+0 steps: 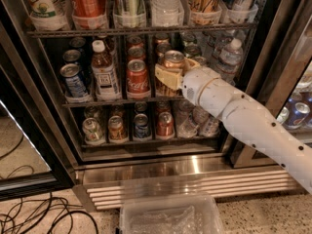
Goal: Pick orange can from middle shelf of fridge
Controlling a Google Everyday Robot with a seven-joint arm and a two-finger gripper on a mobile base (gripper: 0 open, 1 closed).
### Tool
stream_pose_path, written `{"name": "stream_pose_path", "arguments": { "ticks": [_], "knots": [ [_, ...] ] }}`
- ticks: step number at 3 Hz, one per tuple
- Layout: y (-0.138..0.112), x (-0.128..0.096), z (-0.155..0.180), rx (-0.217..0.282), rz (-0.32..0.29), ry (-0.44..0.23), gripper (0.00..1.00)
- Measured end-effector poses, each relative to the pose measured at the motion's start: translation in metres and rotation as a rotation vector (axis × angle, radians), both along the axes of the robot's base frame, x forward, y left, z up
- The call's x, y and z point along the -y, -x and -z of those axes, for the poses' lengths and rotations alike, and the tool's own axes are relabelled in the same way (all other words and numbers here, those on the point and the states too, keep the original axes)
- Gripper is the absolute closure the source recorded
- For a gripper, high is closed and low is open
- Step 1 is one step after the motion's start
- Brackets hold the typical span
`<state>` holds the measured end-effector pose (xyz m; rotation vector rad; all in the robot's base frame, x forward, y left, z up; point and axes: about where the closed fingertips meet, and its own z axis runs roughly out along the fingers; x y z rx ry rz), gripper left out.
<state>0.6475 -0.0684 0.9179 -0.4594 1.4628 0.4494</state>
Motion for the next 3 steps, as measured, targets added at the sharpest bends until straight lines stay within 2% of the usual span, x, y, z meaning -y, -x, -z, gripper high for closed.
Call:
{"name": "stream_pose_path", "arguments": {
  "ticks": [1,2,3],
  "knots": [
    [0.004,0.013,-0.01,0.01,-0.08,-0.059,1.0],
    [0.019,0.001,-0.019,0.005,-0.213,-0.093,1.0],
    [0.03,-0.014,-0.006,-0.033,-0.282,-0.053,1.0]
  ]
}}
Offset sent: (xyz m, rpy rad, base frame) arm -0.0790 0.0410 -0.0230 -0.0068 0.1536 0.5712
